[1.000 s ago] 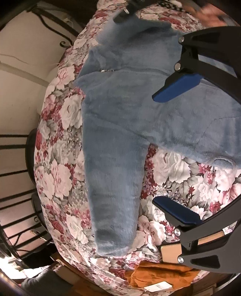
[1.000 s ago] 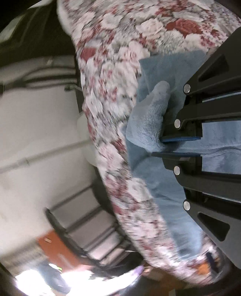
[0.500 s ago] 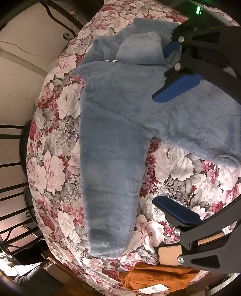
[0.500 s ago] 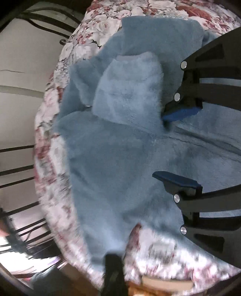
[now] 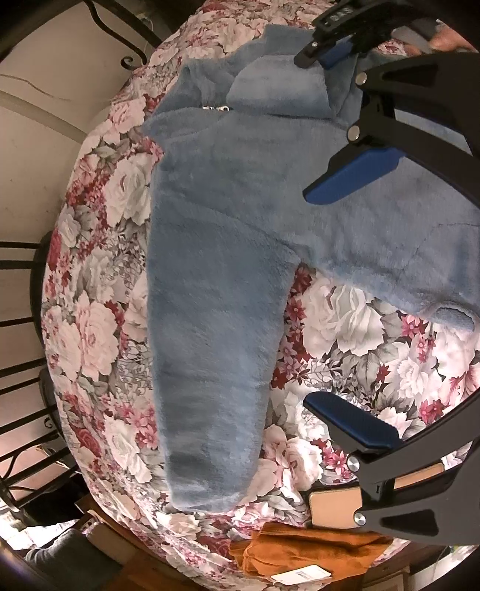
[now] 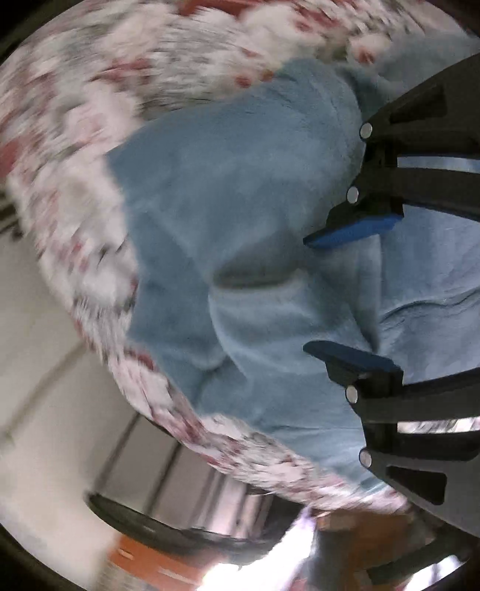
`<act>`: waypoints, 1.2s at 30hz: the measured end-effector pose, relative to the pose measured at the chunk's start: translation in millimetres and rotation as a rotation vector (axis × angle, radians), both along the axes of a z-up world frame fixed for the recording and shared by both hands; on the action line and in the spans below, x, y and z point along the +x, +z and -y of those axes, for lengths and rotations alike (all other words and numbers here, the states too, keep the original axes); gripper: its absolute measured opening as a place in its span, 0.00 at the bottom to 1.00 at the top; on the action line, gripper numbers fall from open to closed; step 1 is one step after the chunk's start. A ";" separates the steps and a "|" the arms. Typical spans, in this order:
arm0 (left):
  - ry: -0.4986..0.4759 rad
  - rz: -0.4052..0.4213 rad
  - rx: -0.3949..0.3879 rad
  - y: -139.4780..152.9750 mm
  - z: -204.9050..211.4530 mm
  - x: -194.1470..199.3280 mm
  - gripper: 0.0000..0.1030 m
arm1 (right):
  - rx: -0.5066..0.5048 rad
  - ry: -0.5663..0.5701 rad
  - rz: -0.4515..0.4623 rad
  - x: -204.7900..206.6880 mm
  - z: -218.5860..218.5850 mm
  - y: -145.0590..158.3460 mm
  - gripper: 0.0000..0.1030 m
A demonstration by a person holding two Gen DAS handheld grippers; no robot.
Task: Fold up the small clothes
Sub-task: 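Fold the held sleeve across the jacket front with the right gripper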
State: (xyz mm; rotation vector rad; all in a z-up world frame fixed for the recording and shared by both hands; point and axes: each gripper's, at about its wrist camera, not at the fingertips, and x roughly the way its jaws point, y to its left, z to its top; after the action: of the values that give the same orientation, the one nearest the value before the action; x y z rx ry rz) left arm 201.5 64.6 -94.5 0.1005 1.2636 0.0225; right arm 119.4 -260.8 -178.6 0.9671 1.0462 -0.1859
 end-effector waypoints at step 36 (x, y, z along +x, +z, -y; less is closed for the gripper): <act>-0.098 -0.151 0.255 -97.6 76.4 21.2 0.96 | -0.563 0.349 -0.164 1.1 10.1 18.0 0.48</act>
State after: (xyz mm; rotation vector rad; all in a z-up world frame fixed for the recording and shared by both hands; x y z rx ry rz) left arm 222.7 -11.7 -192.0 0.3903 1.4010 0.0936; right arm 120.4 -270.9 -160.6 0.2583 1.2071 -0.2551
